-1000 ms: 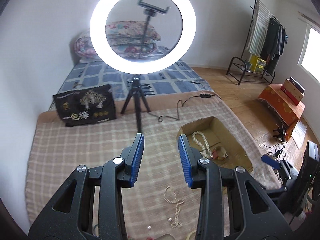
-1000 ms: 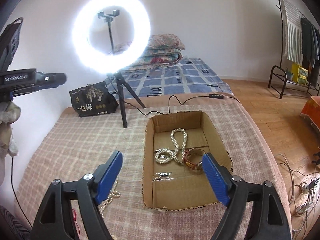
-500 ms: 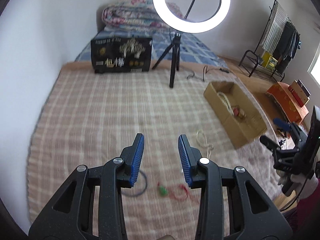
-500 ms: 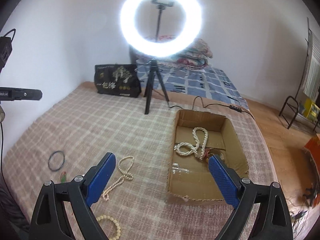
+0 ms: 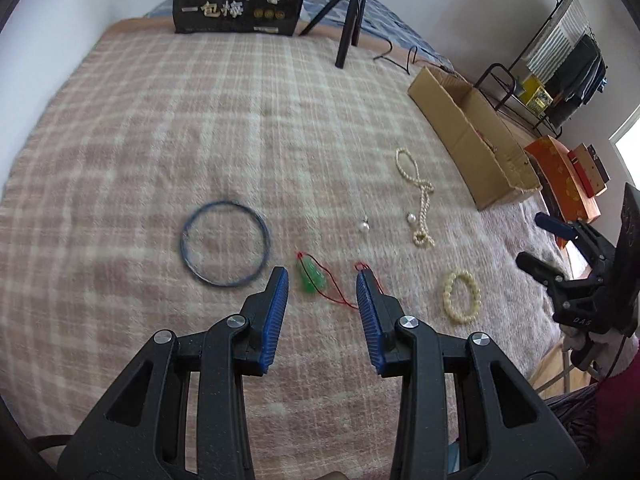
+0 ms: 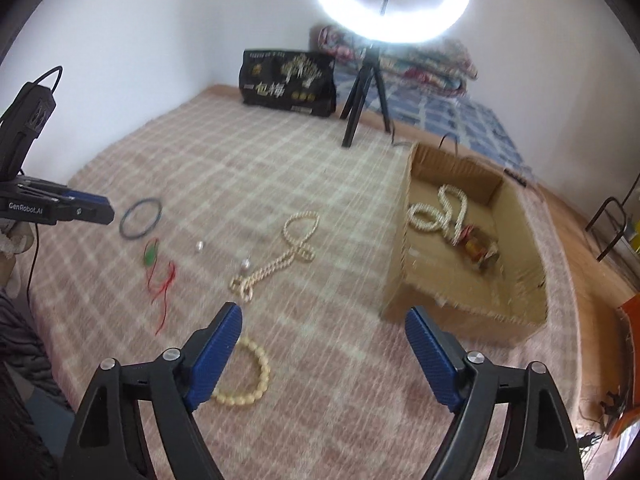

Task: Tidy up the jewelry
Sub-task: 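Move left tool to green jade pendant while right tool approaches cream bead bracelet, then grasp green pendant's red string with left tool while right tool grasps cream bracelet, then carry pendant and bracelet into cardboard box and open both tools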

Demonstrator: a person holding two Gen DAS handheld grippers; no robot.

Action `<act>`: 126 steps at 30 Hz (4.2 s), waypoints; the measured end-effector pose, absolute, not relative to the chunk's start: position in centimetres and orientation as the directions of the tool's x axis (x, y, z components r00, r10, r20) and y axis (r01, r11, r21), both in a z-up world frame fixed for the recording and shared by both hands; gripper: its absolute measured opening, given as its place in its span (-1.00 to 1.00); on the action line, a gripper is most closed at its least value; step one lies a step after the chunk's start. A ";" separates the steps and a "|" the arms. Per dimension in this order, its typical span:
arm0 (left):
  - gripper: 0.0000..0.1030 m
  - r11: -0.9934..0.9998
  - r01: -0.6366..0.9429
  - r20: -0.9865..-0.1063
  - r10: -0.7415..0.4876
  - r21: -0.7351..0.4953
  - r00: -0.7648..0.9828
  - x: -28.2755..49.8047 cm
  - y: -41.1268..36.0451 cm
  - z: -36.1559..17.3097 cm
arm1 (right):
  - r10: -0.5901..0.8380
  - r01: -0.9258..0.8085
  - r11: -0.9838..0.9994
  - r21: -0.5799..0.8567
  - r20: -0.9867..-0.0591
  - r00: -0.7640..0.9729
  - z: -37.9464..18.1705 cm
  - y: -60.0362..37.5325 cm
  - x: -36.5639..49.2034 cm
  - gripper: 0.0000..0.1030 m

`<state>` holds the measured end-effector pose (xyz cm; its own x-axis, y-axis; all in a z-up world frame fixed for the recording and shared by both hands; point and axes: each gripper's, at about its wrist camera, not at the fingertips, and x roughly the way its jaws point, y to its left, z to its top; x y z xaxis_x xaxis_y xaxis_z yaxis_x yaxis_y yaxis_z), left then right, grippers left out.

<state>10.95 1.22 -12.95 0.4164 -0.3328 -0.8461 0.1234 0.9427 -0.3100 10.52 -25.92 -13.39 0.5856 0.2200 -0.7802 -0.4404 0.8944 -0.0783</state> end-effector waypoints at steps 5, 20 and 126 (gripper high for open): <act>-0.31 0.950 0.108 -0.878 -0.312 -0.293 0.363 11.2 -0.1 -15.4 | 0.204 -0.465 0.883 -0.067 -0.837 0.507 -16.1 -25.6 10.1 0.49; -0.31 0.958 0.032 -0.904 -0.280 -0.285 0.322 13.8 -0.9 -18.2 | 0.247 -0.470 0.882 0.037 -0.886 0.393 -18.5 -25.9 10.8 0.03; -0.70 0.875 0.340 -0.678 -0.483 -0.345 0.555 26.0 -20.2 -0.6 | 0.162 -0.147 0.986 0.079 -0.665 0.729 -6.3 -38.8 17.2 -0.90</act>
<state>26.03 -20.20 -0.65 0.5545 -0.4831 -0.6776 0.3401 0.8747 -0.3453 17.18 -38.79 -6.28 0.7291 0.1624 -0.6648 -0.1472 0.9859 0.0794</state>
